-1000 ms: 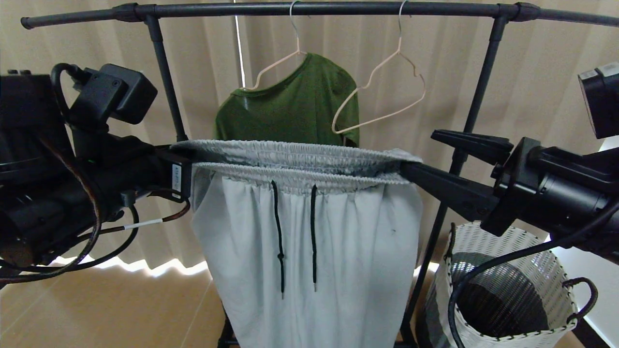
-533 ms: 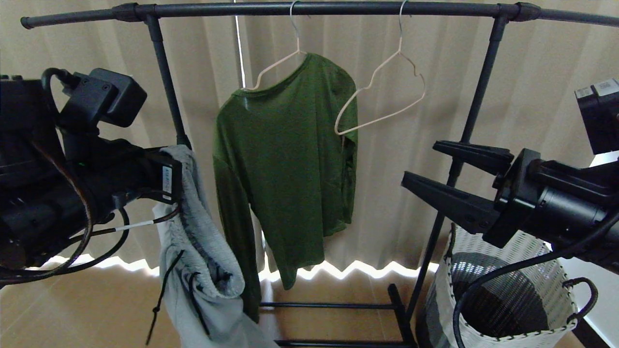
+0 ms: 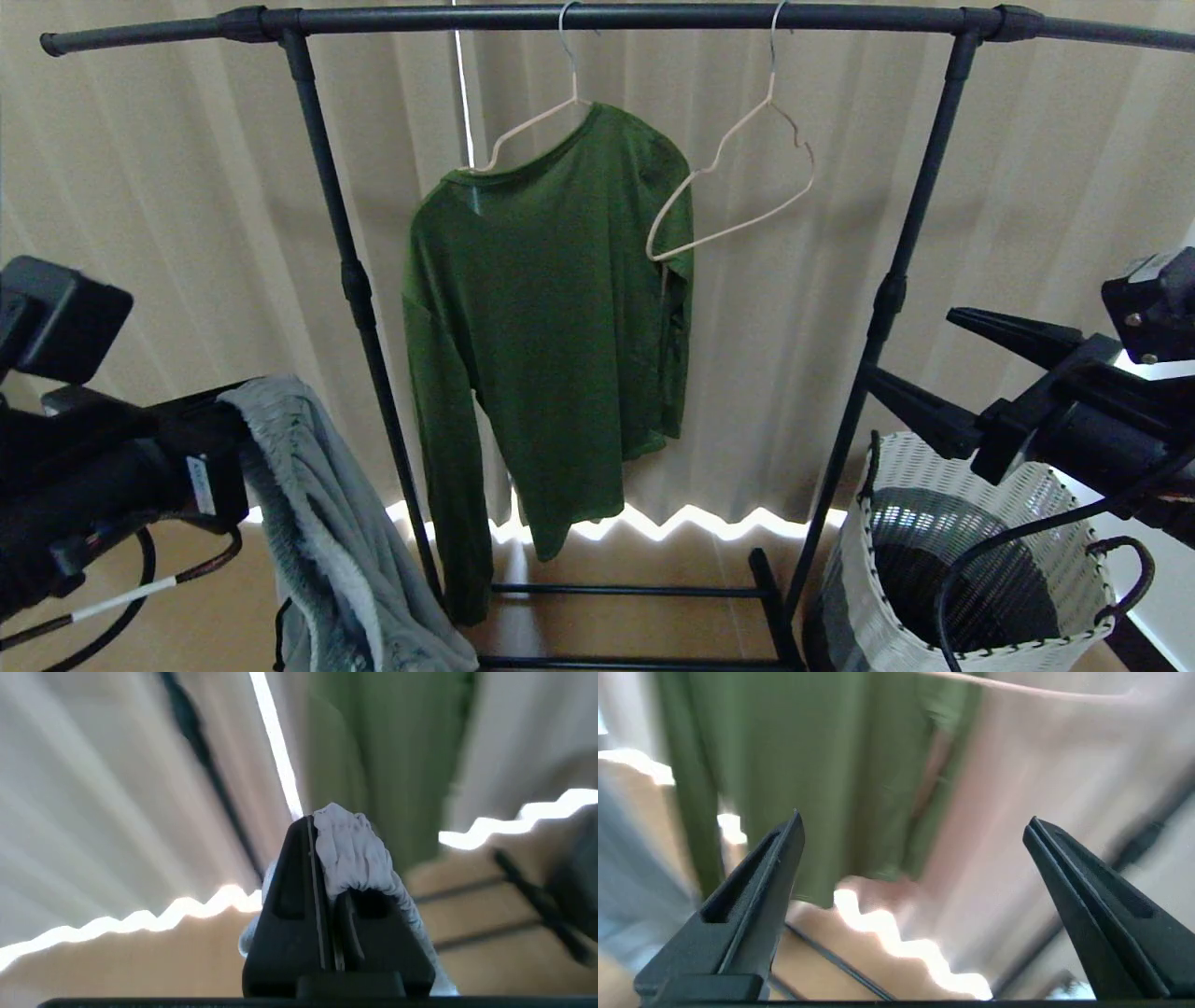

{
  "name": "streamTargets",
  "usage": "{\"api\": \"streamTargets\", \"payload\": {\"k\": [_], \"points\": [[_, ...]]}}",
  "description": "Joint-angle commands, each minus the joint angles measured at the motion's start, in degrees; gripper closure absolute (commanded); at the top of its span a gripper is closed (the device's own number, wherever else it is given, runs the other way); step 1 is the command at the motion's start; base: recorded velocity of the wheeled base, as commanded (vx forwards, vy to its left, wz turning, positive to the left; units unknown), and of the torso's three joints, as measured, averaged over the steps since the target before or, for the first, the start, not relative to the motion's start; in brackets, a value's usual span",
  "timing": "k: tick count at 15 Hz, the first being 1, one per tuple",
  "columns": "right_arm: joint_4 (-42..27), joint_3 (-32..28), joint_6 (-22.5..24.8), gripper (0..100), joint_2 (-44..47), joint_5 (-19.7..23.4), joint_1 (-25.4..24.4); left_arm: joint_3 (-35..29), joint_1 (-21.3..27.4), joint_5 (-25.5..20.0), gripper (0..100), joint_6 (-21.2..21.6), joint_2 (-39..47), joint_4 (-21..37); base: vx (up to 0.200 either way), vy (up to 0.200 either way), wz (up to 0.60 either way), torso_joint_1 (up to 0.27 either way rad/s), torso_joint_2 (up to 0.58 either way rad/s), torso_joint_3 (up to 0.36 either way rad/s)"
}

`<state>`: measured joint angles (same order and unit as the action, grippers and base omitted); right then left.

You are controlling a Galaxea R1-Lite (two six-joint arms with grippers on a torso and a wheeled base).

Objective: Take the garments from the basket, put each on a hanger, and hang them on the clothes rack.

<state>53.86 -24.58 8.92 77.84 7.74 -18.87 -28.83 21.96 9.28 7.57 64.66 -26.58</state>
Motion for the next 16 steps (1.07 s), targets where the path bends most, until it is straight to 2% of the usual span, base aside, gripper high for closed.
{"api": "streamTargets", "payload": {"k": [1, 5, 7, 9, 16], "points": [[5.29, 4.19, 0.22, 0, 1.53, -0.01, 0.59, 5.01, -0.33, -1.45, 100, -3.44, -4.72, -3.04, 0.0, 0.0, 0.0, 0.0, 0.0, 0.0], [19.53, 7.09, 0.39, 0, 7.07, 0.08, 3.84, 5.1, -1.83, -1.54, 100, -4.23, -3.49, -4.01, 0.0, 0.0, 0.0, 0.0, 0.0, 0.0], [24.89, 7.79, 3.38, 0, 8.74, 0.17, 7.18, 5.01, -3.15, -1.54, 100, -4.23, -3.66, -4.01, 0.0, 0.0, 0.0, 0.0, 0.0, 0.0], [26.83, 7.7, 4.96, 0, 8.12, 0.34, 7.88, 4.92, -3.23, -1.54, 100, -4.23, -3.57, -4.01, 0.0, 0.0, 0.0, 0.0, 0.0, 0.0], [27.44, 8.23, 5.23, 0, 4.96, 0.08, 7.97, 4.92, -3.32, -1.54, 100, -4.23, -3.84, -4.01, 0.0, 0.0, 0.0, 0.0, 0.0, 0.0]]}}
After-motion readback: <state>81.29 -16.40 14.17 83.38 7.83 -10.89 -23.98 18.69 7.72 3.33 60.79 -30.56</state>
